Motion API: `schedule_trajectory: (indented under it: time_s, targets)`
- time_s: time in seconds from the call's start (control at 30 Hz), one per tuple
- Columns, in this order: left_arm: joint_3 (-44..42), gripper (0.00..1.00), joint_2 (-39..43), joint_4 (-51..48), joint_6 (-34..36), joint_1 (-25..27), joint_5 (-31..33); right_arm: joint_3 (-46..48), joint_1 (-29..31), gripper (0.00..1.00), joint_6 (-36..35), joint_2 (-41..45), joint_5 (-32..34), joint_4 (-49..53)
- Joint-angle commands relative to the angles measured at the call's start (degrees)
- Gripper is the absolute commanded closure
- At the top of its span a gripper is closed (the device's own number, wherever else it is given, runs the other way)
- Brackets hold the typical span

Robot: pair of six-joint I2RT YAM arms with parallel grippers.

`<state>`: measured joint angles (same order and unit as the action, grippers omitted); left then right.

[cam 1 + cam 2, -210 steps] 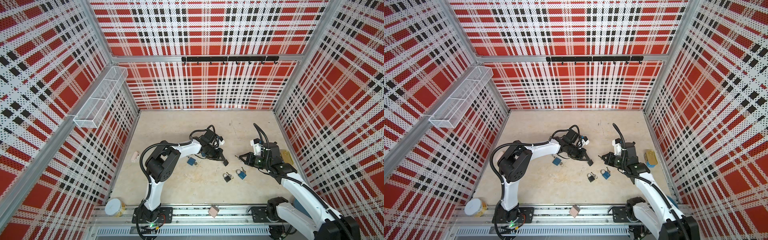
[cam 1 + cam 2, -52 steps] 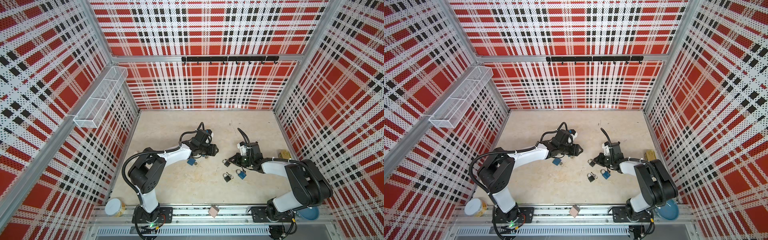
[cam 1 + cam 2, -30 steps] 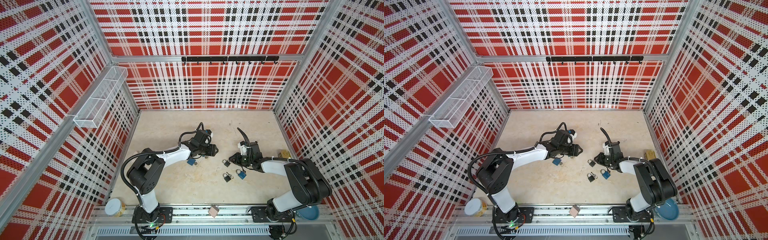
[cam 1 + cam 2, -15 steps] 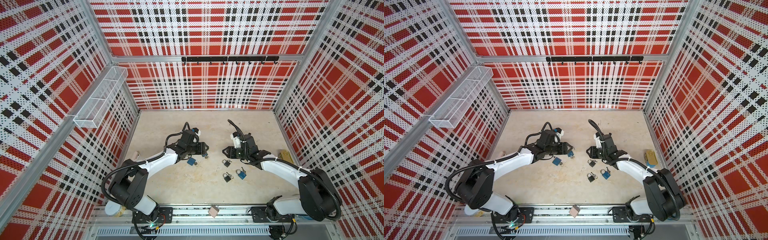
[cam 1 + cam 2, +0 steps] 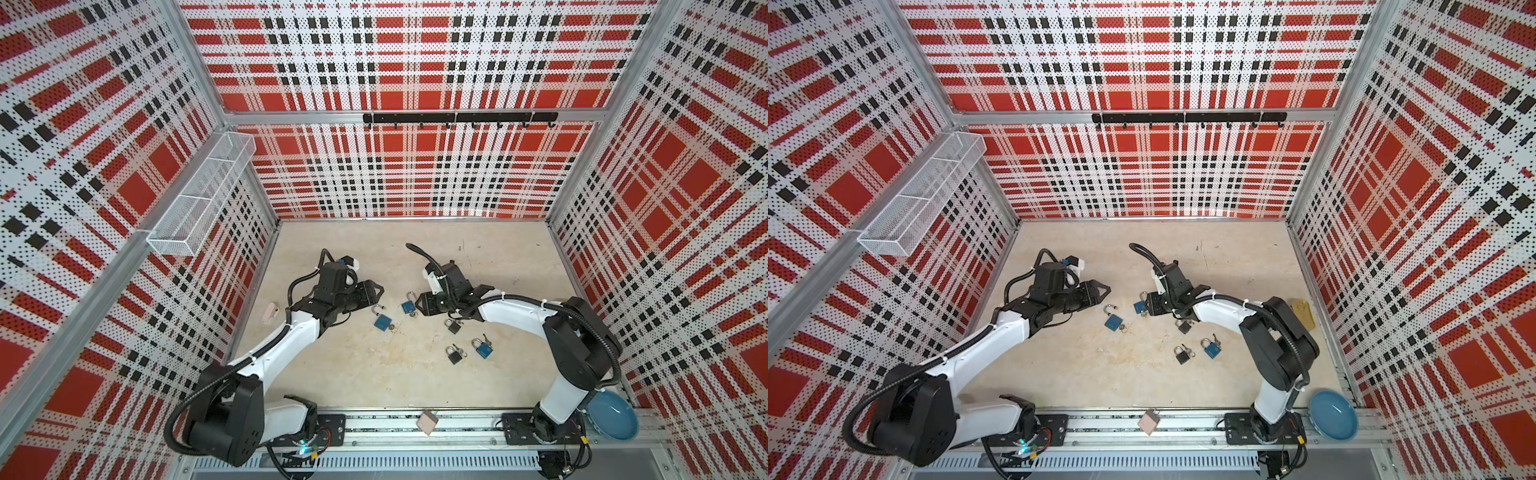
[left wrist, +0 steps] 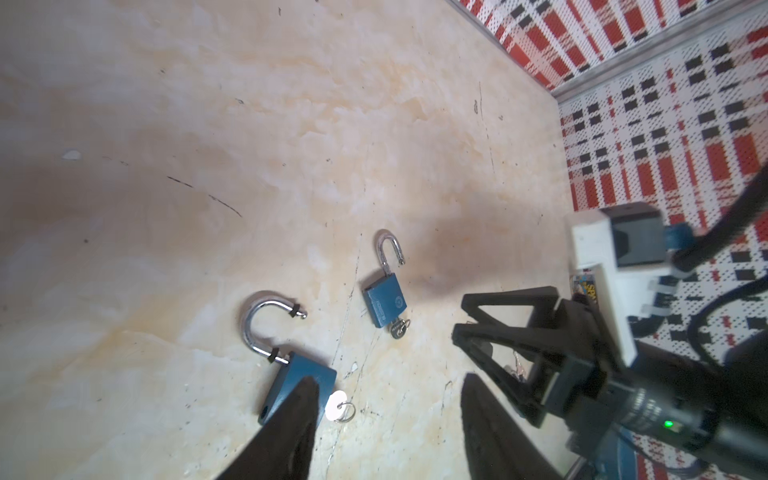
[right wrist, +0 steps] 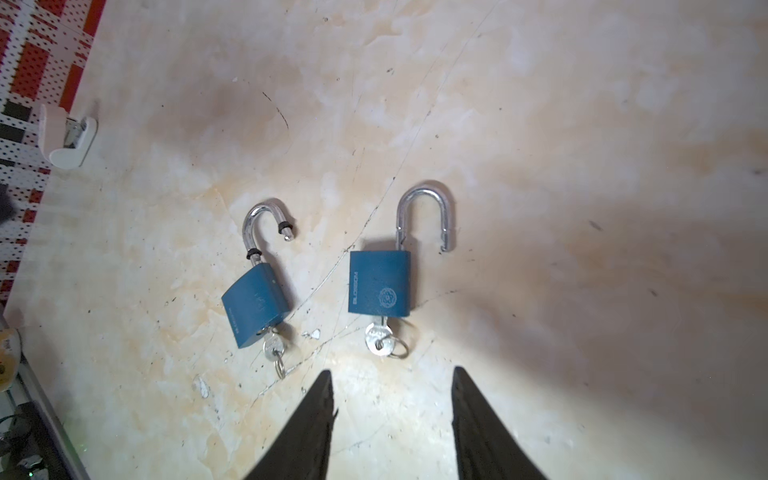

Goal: Lock with the key

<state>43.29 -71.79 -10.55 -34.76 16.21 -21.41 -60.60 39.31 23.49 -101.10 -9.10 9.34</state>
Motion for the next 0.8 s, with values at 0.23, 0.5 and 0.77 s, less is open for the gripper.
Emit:
schedule_trajectory:
  time_s: [0.23, 0.5, 0.77]
  targets:
    - [-2.7, 0.41, 2.9, -1.8, -1.4, -9.3, -9.3, -10.8, 3.4, 0.49, -1.8, -10.0, 4.3, 2.6]
    - [-2.9, 0.41, 2.6, -1.9, -0.7, -11.5, -10.2, -15.1, 4.9, 0.48, -3.3, -13.7, 7.1, 6.2]
    - [-2.6, 0.42, 3.0, -2.4, -0.6, -11.8, -9.8, -16.3, 5.8, 0.48, -4.1, -14.9, 9.0, 7.8]
